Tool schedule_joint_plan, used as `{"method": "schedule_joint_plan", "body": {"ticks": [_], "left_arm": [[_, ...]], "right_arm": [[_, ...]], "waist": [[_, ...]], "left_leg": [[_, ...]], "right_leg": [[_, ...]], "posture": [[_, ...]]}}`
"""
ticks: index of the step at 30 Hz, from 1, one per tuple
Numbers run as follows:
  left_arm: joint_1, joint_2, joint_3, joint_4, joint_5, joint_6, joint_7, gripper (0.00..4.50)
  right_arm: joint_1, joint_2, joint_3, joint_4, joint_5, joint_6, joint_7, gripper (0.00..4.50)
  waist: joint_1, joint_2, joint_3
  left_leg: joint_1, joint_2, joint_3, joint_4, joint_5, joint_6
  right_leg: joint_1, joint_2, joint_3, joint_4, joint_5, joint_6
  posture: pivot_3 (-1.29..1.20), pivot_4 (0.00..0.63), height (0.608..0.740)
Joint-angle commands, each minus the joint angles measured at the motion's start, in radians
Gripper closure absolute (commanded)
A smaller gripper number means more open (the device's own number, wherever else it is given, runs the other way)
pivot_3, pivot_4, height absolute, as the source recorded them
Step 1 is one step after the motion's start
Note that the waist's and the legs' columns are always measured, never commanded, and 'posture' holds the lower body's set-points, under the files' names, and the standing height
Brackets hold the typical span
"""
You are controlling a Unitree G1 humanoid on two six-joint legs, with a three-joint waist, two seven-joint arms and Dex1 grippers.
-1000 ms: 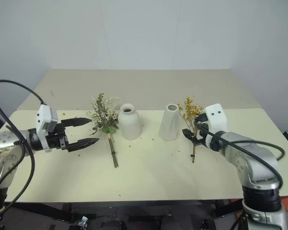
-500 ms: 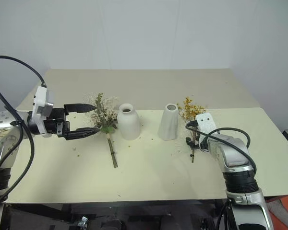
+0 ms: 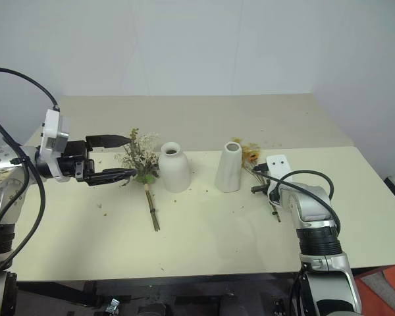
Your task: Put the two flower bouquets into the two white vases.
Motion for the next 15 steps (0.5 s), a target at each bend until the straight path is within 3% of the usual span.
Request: {"method": "schedule_joint_plan", "body": {"ticks": [1, 7, 11, 15], "left_arm": [[-0.013, -0.005, 0.035, -0.018, -0.025, -0.004, 0.026, 0.00], [-0.024, -0.014, 0.030, -0.005, -0.026, -0.005, 0.040, 0.00], [-0.051, -0.023, 0.020, 0.012, -0.029, 0.007, 0.047, 0.00], [-0.072, -0.030, 0.011, 0.030, -0.019, 0.036, 0.072, 0.00]], "right_arm": [[-0.026, 0.021, -0.077, -0.025, -0.026, 0.004, -0.059, 4.48], [-0.063, 0.130, -0.220, -0.096, -0.034, -0.105, -0.185, 4.48], [-0.101, 0.180, -0.251, -0.155, -0.009, -0.427, -0.170, 4.48], [-0.122, 0.213, -0.254, -0.150, 0.065, -0.686, -0.043, 4.48]], "waist": [[-0.001, 0.000, 0.000], [-0.007, 0.001, 0.000], [-0.006, 0.001, 0.001], [-0.008, 0.002, 0.001]], "left_leg": [[0.000, 0.000, 0.000, 0.000, 0.000, 0.000], [0.000, 0.000, 0.000, 0.000, 0.000, 0.000], [0.000, 0.000, 0.000, 0.000, 0.000, 0.000], [0.000, 0.000, 0.000, 0.000, 0.000, 0.000]], "right_leg": [[0.000, 0.000, 0.000, 0.000, 0.000, 0.000], [-0.001, 0.000, 0.000, 0.001, 0.000, 0.000], [-0.001, 0.000, 0.000, 0.001, 0.000, 0.000], [-0.001, 0.000, 0.000, 0.001, 0.000, 0.000]], "posture": [[0.00, 0.150, 0.740], [0.00, 0.150, 0.740], [0.00, 0.150, 0.740], [0.00, 0.150, 0.740]]}}
